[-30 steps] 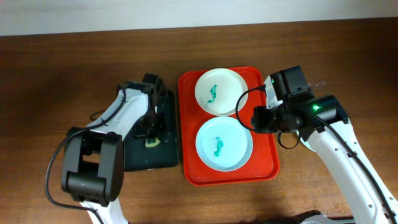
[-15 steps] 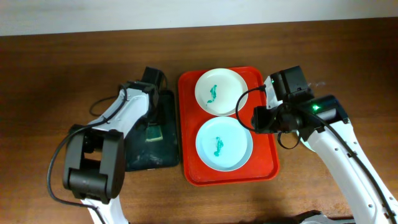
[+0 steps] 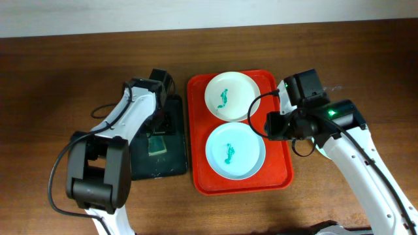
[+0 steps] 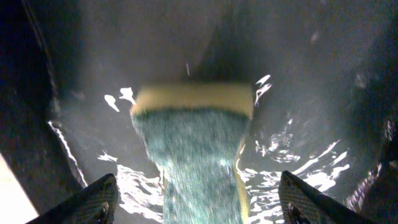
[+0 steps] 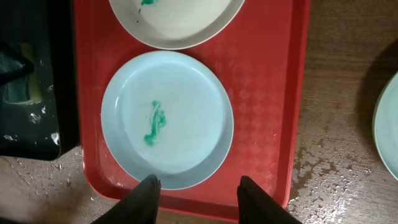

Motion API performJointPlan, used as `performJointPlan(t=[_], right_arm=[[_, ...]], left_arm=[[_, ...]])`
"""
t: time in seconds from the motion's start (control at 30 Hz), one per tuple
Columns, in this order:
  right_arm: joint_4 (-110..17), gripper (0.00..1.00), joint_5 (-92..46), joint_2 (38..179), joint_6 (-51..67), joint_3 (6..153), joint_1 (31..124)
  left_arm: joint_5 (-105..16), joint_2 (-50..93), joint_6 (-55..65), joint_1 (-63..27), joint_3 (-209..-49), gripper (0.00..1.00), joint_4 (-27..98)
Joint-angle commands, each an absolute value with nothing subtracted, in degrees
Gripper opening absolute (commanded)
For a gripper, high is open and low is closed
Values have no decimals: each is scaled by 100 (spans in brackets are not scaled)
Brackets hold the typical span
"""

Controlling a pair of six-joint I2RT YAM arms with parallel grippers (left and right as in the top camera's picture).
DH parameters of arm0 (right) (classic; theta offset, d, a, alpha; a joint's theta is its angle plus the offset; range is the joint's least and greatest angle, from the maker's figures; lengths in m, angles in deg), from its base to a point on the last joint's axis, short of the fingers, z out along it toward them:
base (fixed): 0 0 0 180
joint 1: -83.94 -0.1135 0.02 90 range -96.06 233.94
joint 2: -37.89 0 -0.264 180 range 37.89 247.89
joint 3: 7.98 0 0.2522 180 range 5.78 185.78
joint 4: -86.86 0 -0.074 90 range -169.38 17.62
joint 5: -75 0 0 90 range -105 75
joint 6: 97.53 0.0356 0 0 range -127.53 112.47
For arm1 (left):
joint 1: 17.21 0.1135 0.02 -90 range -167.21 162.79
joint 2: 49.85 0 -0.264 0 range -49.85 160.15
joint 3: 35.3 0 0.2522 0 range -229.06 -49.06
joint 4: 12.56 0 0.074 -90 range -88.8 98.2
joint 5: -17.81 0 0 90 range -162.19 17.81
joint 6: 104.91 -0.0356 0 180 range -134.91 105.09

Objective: Clean dirty plates on tray and stack at the side
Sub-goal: 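Grasp the sponge again with the left gripper and lift it, then scrub the light-blue plate with the sponge in the left gripper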

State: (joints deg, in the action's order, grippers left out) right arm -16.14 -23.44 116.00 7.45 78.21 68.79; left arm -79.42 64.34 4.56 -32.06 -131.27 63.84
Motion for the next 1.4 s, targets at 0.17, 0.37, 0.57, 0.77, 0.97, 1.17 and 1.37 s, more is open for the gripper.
performJointPlan(t=[0.17, 0.37, 0.57, 0.77, 0.97, 1.17, 1.37], right_arm=[[-1548, 43, -2288, 11637, 730, 7834, 6859], [-1439, 43, -2264, 11796, 1020, 7753, 6859], [-1465, 42, -2377, 12378, 1136, 7401, 6870], [-1644, 36, -2513, 12852, 1138, 7368, 6881], [-1931, 37, -3142, 13119, 861, 7316, 7556], [-2040, 38, -3706, 13711, 314, 7228, 7823], [-2777, 37, -3678, 14203, 319, 6754, 7797]], left_arm=[[-7535, 6263, 630, -3169, -12249, 31, 5953], [-7540, 6248, 620, -3166, -11869, 0, 5393], [-7542, 5957, 187, -3169, -12725, 0, 6139], [-7529, 5203, 193, -3169, -13259, 0, 6556], [-7428, 5026, 191, -3289, -13259, 0, 6729], [-7214, 5031, 235, -3772, -13259, 0, 6445], [-6106, 5197, 270, -4463, -13252, 0, 5629]])
